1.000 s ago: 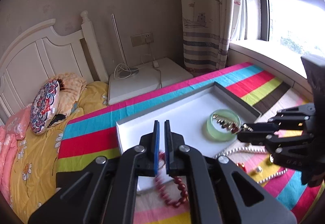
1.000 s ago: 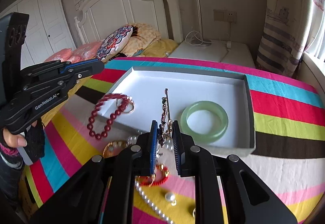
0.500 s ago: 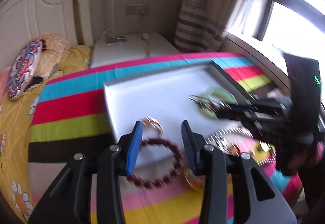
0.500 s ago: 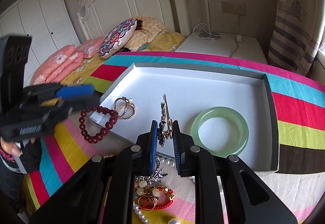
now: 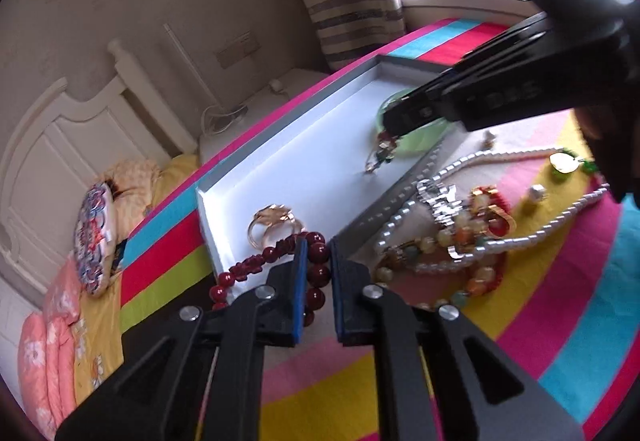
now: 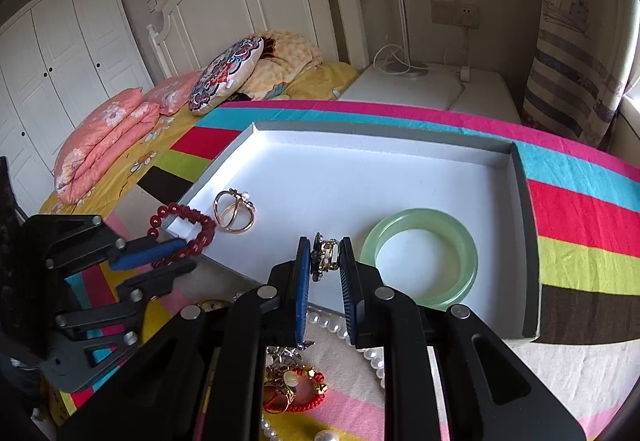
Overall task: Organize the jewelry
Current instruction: 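Carry both items over the box and open the left tool to drop the bracelet, then lower the brooch into the box beside the bracelet and open the right tool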
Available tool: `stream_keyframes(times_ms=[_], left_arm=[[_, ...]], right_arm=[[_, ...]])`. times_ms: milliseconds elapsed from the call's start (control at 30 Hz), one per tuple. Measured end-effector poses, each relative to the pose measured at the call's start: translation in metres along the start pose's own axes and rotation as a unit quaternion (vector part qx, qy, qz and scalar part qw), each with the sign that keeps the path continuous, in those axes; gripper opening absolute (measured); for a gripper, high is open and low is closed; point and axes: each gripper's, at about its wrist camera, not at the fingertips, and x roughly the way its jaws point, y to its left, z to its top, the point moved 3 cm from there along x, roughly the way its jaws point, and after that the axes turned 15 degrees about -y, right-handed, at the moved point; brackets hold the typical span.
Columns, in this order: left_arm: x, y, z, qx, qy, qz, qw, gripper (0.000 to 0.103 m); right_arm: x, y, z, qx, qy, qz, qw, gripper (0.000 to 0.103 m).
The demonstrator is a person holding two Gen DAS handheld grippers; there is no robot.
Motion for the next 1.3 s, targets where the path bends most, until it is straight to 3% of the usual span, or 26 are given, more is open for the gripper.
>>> stream_keyframes(times_ms=[200, 400, 567, 633, 667, 700, 900, 1067, 1200, 1300], left_arm=[[0.0, 0.048, 0.035, -0.089, -0.021, -0.019, 0.9956, 0.011], [0.039, 0.093, 0.073, -0.191, -0.031, -0.035, 0.9804, 0.011], [0.078, 0.103, 0.079, -0.232, -0.023, -0.007, 0.9723, 0.012], [0.087, 0.103, 0.07, -0.247, -0.007, 0.002, 0.9691, 0.039], [0.087, 0.103, 0.066, -0.251, -0.005, 0.008, 0.9679, 0.069], [0.082, 0.104, 0.062, -0.253, -0.012, 0.017, 0.9673, 0.08], [0.058, 0.105, 0.036, -0.252, -0.003, 0.016, 0.9677, 0.084], [0.048, 0.1, 0.017, -0.252, 0.008, 0.023, 0.9675, 0.089], [0.058, 0.093, -0.007, -0.281, 0.042, 0.015, 0.9587, 0.089], [0.065, 0.084, -0.028, -0.306, 0.06, 0.002, 0.9503, 0.089]], right_arm=[[0.004, 0.002, 0.015, -0.004, -0.015, -0.001, 1.0, 0.017], [0.027, -0.004, 0.037, 0.02, -0.015, 0.003, 1.0, 0.017], [0.062, -0.031, 0.049, 0.075, -0.001, 0.0, 0.997, 0.018], [0.069, -0.046, 0.048, 0.09, 0.013, -0.033, 0.995, 0.029], [0.069, -0.053, 0.047, 0.099, 0.016, -0.038, 0.994, 0.033], [0.064, -0.06, 0.046, 0.11, 0.015, -0.04, 0.993, 0.04], [0.024, -0.089, 0.038, 0.112, -0.009, -0.04, 0.993, 0.044], [0.026, -0.096, 0.016, 0.093, 0.032, -0.041, 0.994, 0.046], [0.029, -0.092, 0.003, 0.047, 0.06, -0.065, 0.995, 0.045], [0.024, -0.085, -0.012, -0.022, 0.081, -0.113, 0.99, 0.046]])
